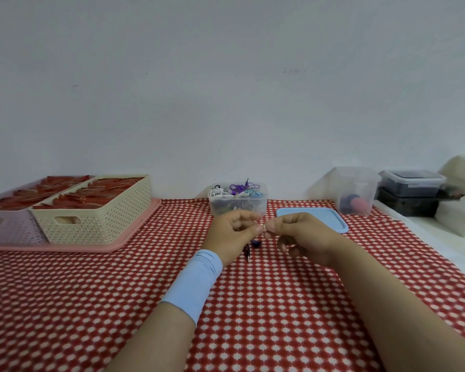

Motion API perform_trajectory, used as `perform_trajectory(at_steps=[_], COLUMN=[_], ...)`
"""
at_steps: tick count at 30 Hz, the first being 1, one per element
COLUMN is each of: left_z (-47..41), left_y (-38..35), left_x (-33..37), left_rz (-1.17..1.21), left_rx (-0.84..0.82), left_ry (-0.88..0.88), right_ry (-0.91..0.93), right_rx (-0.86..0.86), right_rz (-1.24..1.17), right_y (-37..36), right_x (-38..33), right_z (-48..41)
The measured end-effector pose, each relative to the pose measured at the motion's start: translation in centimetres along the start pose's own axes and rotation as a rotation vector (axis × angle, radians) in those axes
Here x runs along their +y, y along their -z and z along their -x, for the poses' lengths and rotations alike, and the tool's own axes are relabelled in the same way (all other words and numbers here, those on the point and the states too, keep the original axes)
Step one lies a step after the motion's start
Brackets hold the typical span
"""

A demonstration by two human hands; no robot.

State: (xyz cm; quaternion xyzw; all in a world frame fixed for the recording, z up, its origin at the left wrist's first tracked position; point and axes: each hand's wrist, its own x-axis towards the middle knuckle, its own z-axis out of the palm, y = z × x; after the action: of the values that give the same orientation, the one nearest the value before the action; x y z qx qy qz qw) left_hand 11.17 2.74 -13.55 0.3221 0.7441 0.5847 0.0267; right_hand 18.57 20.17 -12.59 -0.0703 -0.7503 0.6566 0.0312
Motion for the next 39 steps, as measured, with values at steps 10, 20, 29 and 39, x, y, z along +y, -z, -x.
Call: perform_trajectory(at_steps=[10, 20, 29, 39], left_z=[0.02, 0.00, -0.04, -0.10], left_y=[-0.31, 0.00, 0.05, -0.08], left_x=[0.15, 0.13, 0.18, -0.14], left_rz=[0.050, 0.142, 0.128, 0.023], left_rx=[0.019, -0.023, -0.052, -0.031], left_ry=[0.045, 0.064, 0.012, -0.069], right_ry=[0.029, 0.090, 0.102, 0.100], right_rx=[0.066, 0.050, -0.008, 0.061], right_rz=[-0.024, -0.068, -0.067, -0.066], right_y=[0.03, -0.12, -0.38, -0.42], right_x=[-0.13, -0.08, -0.30, -0.44], right_z=[0.05, 0.11, 0.06, 0.06])
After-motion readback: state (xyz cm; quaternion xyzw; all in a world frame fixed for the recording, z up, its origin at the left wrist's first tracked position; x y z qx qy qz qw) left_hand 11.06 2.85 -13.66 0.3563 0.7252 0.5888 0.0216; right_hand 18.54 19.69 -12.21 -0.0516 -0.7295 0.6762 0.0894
